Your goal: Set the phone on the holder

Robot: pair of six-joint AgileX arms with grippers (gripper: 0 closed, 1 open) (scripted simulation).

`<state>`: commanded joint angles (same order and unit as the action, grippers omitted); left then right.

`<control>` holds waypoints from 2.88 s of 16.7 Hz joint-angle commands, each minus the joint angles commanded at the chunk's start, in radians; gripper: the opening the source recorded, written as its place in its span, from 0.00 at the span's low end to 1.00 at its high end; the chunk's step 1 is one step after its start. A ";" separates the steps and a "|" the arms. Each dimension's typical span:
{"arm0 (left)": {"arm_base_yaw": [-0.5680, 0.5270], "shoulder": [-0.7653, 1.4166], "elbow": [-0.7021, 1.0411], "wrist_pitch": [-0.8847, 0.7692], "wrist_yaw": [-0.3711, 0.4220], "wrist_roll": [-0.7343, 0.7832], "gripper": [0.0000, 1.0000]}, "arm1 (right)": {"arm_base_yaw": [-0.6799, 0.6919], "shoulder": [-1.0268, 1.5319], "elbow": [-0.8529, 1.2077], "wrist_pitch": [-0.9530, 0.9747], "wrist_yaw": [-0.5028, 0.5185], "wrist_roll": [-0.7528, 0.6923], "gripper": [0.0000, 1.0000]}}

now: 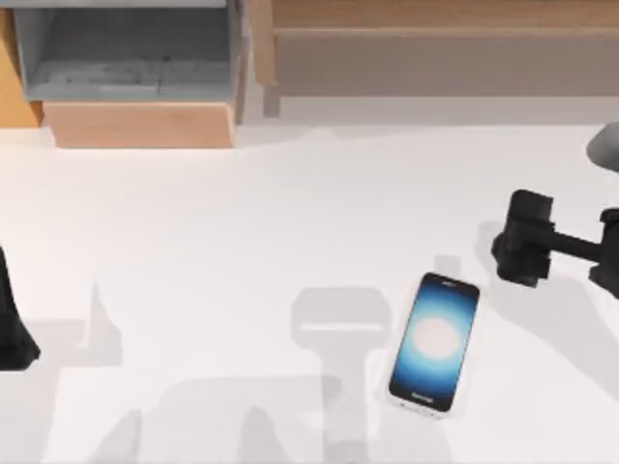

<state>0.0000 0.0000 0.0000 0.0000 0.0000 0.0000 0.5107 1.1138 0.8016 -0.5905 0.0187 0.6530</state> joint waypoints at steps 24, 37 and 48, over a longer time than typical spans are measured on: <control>0.000 0.000 0.000 0.000 0.000 0.000 1.00 | 0.111 0.886 0.506 -0.282 -0.018 0.333 1.00; 0.000 0.000 0.000 0.000 0.000 0.000 1.00 | 0.113 0.949 0.433 -0.151 -0.018 0.336 0.62; 0.000 0.000 0.000 0.000 0.000 0.000 1.00 | 0.113 0.949 0.433 -0.151 -0.018 0.336 0.00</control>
<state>0.0000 0.0000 0.0000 0.0000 0.0000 0.0000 0.6237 2.0630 1.2348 -0.7413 0.0010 0.9892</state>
